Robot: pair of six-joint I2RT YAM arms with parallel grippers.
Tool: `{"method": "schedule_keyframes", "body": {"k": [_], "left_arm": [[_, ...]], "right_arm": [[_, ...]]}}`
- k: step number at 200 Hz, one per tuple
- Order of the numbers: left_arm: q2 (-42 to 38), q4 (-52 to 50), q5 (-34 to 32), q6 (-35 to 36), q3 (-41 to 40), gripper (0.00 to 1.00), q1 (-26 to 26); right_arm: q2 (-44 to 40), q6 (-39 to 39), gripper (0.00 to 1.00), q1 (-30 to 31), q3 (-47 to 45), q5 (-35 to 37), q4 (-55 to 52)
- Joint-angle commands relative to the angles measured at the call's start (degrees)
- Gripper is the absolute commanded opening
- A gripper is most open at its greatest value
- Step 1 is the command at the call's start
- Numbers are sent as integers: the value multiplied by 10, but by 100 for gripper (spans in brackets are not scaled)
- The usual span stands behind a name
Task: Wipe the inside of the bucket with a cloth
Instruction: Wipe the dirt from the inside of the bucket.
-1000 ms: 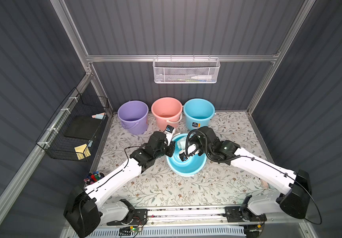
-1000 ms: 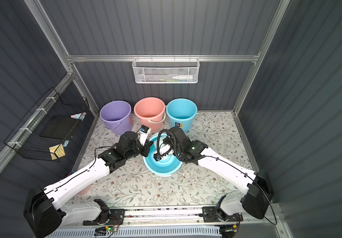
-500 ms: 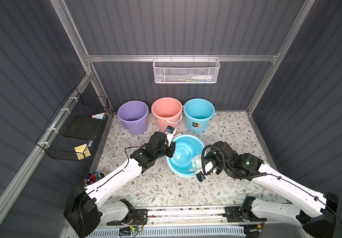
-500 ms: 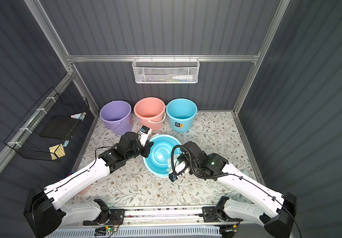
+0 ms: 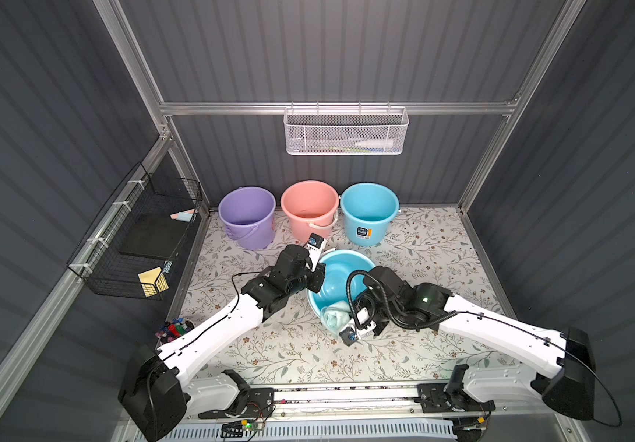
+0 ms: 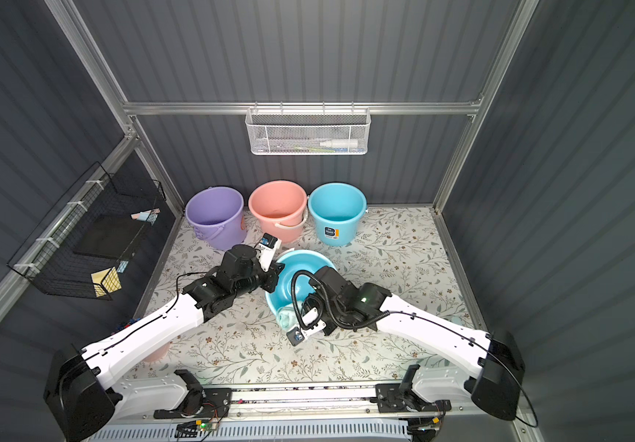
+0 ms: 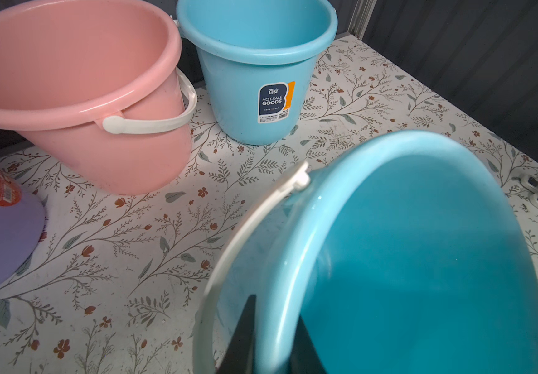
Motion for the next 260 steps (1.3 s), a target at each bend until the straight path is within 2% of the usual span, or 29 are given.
{"method": "schedule_keyframes", "body": {"k": [1,37,91,133,195,260], "left_arm": [[-3,22,5,-9,8,0,-3],[-3,22,6,-8,8,0,-3],[-3,21,6,-8,9,0,-3],[-3,20,7,-8,8,0,-4],[-4,20,6,-9,8,0,-5],[-19,25,21,-15,7,0,-5]], "right_arm": [[33,20,0,4,35,-11,71],[71,18,0,1,82,75,105],[110,-87,0,-55,145,97,85],[111,-134,0,-93,162,145,73],[30,-138,0,-116,109,208,-5],[-89,-85,0,-103,32,168,-136]]}}
